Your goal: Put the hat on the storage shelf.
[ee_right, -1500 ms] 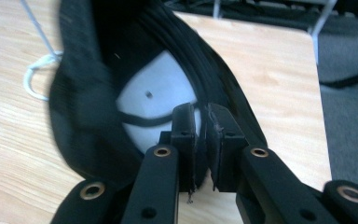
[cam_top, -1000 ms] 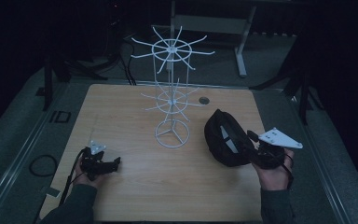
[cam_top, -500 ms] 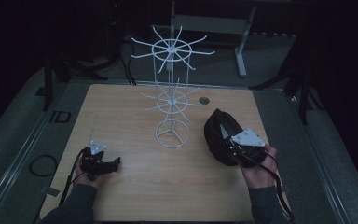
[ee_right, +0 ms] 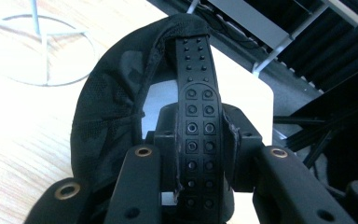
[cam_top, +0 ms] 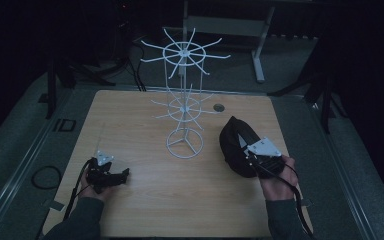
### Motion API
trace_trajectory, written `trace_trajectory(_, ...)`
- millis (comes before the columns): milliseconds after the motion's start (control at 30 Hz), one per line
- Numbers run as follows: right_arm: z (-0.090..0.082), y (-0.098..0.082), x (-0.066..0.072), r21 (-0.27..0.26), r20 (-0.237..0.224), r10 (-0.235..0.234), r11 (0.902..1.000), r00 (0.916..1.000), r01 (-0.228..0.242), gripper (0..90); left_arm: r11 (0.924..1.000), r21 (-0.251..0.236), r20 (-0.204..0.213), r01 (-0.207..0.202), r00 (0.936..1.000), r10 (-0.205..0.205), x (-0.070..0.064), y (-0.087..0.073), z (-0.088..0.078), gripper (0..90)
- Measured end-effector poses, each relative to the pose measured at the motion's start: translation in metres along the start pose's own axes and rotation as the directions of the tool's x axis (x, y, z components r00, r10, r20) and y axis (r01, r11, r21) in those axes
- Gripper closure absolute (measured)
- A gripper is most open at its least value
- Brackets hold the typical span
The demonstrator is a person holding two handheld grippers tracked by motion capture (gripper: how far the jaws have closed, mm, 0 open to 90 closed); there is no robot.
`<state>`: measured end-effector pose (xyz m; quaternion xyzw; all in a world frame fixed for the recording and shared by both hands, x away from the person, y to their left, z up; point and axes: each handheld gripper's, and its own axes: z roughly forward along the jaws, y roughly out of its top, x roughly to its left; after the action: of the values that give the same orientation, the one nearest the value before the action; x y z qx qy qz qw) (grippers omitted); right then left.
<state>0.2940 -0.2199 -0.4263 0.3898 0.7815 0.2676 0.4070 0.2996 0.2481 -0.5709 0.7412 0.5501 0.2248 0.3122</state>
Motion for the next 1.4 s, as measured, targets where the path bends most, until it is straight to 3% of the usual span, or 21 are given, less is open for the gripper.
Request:
trace_trajectory(133,0.000,-0.005,-0.011,-0.027,-0.058,0.099,0.9945,0.9933,-0.101,70.6,1.0000,0.000,0.000,0.001,1.0000,-0.001,0.000,0.000,0.000,13.6)
trace_trajectory(300,-0.004,-0.011,-0.026,-0.068,-0.123,0.211,0.9729,0.9696,-0.221,70.7,1.0000,0.000,0.000,0.001,1.0000,-0.001,0.000,0.000,0.000,13.6)
trace_trajectory(467,-0.011,-0.013,-0.037,-0.105,-0.174,0.275,0.9496,0.9455,-0.296,70.8,1.0000,0.000,-0.001,0.001,1.0000,-0.001,0.000,0.000,0.000,13.6)
trace_trajectory(500,-0.011,-0.013,-0.037,-0.105,-0.174,0.275,0.9496,0.9455,-0.296,70.8,1.0000,0.000,-0.001,0.001,1.0000,-0.001,0.000,0.000,0.000,13.6)
trace_trajectory(567,-0.015,-0.013,-0.043,-0.126,-0.196,0.304,0.9352,0.9324,-0.331,70.7,1.0000,-0.001,0.000,0.001,1.0000,-0.001,0.000,0.000,0.000,13.6)
trace_trajectory(833,-0.023,-0.012,-0.058,-0.157,-0.253,0.357,0.9019,0.8992,-0.402,70.7,1.0000,0.000,0.000,0.001,1.0000,-0.001,0.000,0.000,0.000,13.6)
trace_trajectory(1067,-0.028,-0.006,-0.070,-0.169,-0.250,0.348,0.9034,0.9036,-0.394,70.7,1.0000,-0.001,0.000,0.001,1.0000,-0.001,0.000,0.000,0.000,13.6)
trace_trajectory(1233,-0.029,-0.001,-0.076,-0.169,-0.272,0.346,0.9016,0.8980,-0.398,70.7,1.0000,0.000,0.000,0.001,1.0000,-0.001,0.000,0.000,0.000,13.6)
trace_trajectory(1400,-0.029,0.005,-0.079,-0.166,-0.292,0.330,0.9069,0.8978,-0.387,70.7,1.0000,-0.001,0.000,0.001,1.0000,-0.001,0.000,0.000,0.000,13.6)
